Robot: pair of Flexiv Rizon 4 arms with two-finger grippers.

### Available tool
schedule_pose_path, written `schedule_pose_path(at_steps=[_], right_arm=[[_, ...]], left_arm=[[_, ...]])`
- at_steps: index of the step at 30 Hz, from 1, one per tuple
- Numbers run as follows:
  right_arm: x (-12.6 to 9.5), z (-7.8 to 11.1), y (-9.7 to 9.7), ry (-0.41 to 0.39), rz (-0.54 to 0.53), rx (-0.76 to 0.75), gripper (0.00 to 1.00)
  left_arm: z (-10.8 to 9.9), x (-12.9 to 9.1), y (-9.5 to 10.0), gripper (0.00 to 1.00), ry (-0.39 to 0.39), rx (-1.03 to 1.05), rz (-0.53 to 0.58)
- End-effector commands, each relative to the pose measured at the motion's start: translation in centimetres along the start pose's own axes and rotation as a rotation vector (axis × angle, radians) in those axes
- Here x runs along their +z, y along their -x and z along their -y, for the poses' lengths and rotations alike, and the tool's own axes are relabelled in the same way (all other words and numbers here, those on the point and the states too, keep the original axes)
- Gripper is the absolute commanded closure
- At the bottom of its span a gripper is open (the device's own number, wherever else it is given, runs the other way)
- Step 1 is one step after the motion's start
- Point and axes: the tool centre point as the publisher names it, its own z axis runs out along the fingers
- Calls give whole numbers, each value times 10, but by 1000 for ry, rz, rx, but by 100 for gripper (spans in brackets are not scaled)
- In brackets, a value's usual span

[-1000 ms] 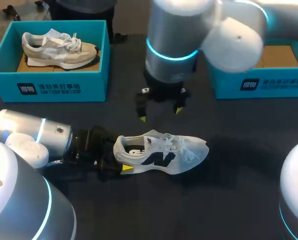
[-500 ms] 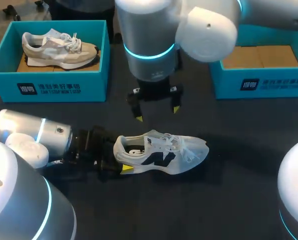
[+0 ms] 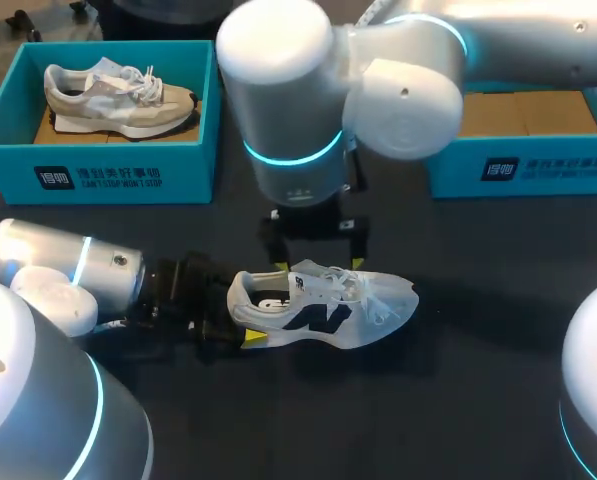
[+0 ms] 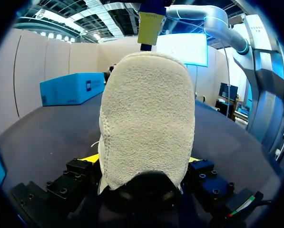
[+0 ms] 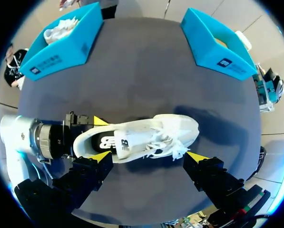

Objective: Take the shoe out of the shoebox, open the shoe tongue, remove and reinsert the insole, then place the shoe into the shoebox

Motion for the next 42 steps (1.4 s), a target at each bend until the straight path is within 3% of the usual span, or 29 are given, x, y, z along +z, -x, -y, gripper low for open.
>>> schedule_pose_path(at_steps=[1, 15, 31, 42], right_arm=[[9, 1, -20, -7, 42, -11, 0], [44, 4, -42, 3, 160, 25, 0], [78, 7, -25, -26, 294, 71, 0], [66, 6, 4, -34, 358, 123, 0]], left_arm=[[0, -1, 0, 100, 2, 0, -1], [0, -1, 0, 100, 2, 0, -1], [0, -1, 0, 100, 2, 0, -1], [0, -1, 0, 100, 2, 0, -1]])
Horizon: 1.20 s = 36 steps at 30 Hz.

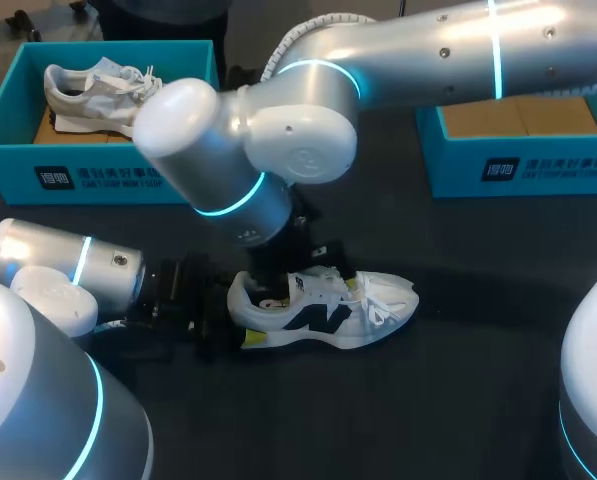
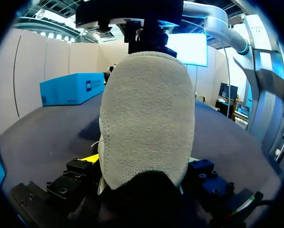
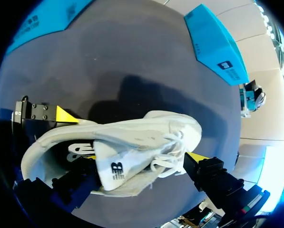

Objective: Take the shoe out of the shoebox, open the shoe tongue, remove and reinsert the insole, then place the shoe into the shoebox

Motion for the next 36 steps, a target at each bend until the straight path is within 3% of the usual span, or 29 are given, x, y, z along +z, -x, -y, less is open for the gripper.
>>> schedule_pose_path(at_steps=[1, 2, 4, 6, 9, 12, 23, 28, 36], right_arm=[[-8, 7, 8, 11, 30, 210, 0], [-10, 8, 11, 12, 30, 218, 0], [-14, 9, 16, 16, 29, 222, 21], [-17, 10, 20, 17, 24, 214, 34], [-23, 13, 25, 14, 0, 201, 37], [-29, 14, 31, 17, -24, 186, 51], [-24, 10, 49, 46, -112, 168, 67], [-16, 9, 64, 75, -176, 154, 100], [-2, 6, 87, 89, -223, 131, 100]], left_arm=[[0, -1, 0, 100, 2, 0, -1], [0, -1, 0, 100, 2, 0, -1], [0, -1, 0, 100, 2, 0, -1], [0, -1, 0, 100, 2, 0, -1], [0, -1, 0, 100, 2, 0, -1], [0, -1, 0, 100, 2, 0, -1], [0, -1, 0, 100, 2, 0, -1], [0, -1, 0, 100, 2, 0, -1], [0, -1, 0, 100, 2, 0, -1]])
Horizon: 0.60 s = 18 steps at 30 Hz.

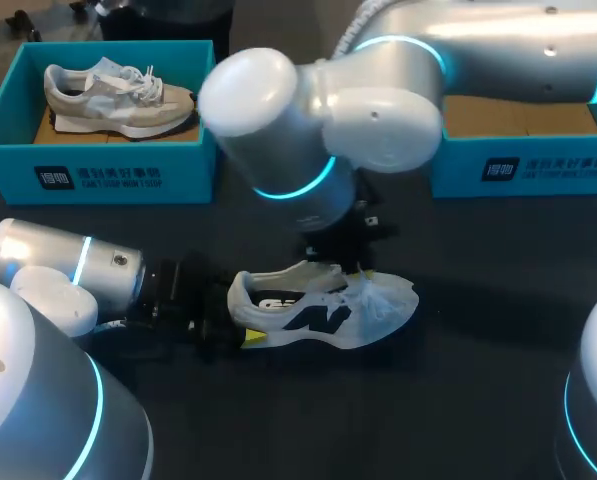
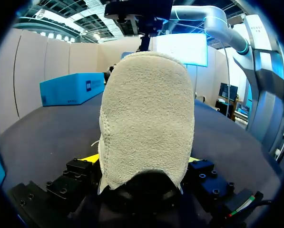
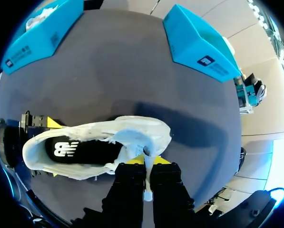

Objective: Take the shoe out of the shoebox, open the shoe tongue, remove and reinsert the insole, then place the shoe into the shoebox

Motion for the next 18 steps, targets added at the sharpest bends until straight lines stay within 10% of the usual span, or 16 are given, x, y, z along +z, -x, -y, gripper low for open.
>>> schedule_pose_path(at_steps=[1, 18], right_arm=[[10, 2, 19, 9, -155, 35, 100], [73, -1, 45, 2, -235, -6, 93]], left_arm=[[0, -1, 0, 100, 2, 0, -1], [0, -1, 0, 100, 2, 0, -1]])
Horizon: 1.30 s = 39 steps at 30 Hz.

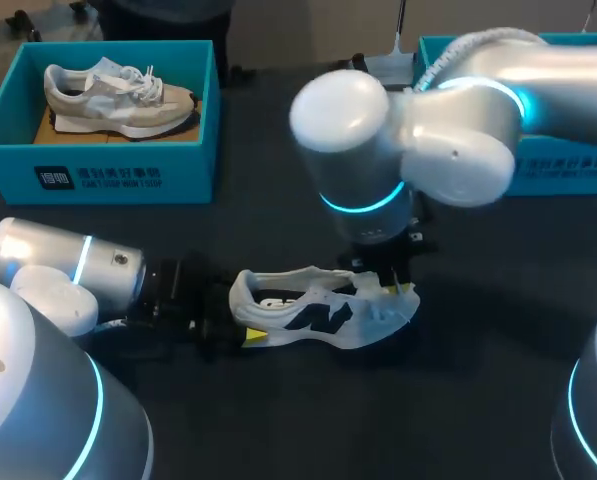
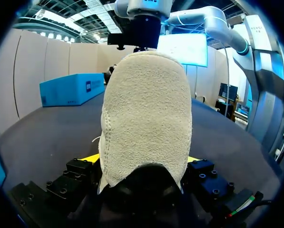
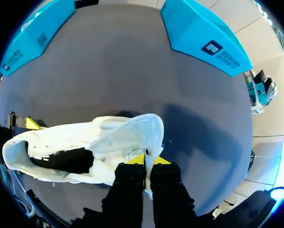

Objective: Take the shoe out of the shoebox, open the shoe tongue, remove and reinsert the insole, then place the shoe into the shoebox

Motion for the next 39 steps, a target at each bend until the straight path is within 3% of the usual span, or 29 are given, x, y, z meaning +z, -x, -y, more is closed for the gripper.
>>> schedule_pose_path(at_steps=[1, 6, 8, 15, 17, 19, 22, 27, 31, 33, 39], right_arm=[[9, 2, 17, 17, -149, 1, 89], [14, 1, 23, 13, -157, -32, 88], [15, 2, 25, 7, -157, -43, 93], [22, 2, 23, -7, -169, -64, 86], [26, 2, 23, -16, -163, -77, 80], [32, 2, 22, -23, -170, -75, 65], [40, 3, 21, -35, -174, -77, 52], [35, 4, 23, -33, -164, -78, 18], [32, 8, 24, -29, -185, -53, 9], [23, 7, 20, -24, -191, -54, 0], [-2, 7, 16, 23, -194, -67, 0]], left_arm=[[-2, -1, 0, 100, 3, 0, 0], [-2, -1, 0, 100, 3, 0, 0], [-2, -1, 0, 100, 3, 0, 0], [-2, -1, 0, 100, 3, 0, 0], [-2, -1, 0, 100, 3, 0, 0], [-2, -1, 0, 100, 3, 0, 0], [-2, -1, 0, 100, 3, 0, 0], [-2, -1, 0, 100, 3, 0, 0], [-2, -1, 0, 100, 3, 0, 0], [-2, -1, 0, 100, 3, 0, 0], [-2, -1, 0, 100, 3, 0, 0]])
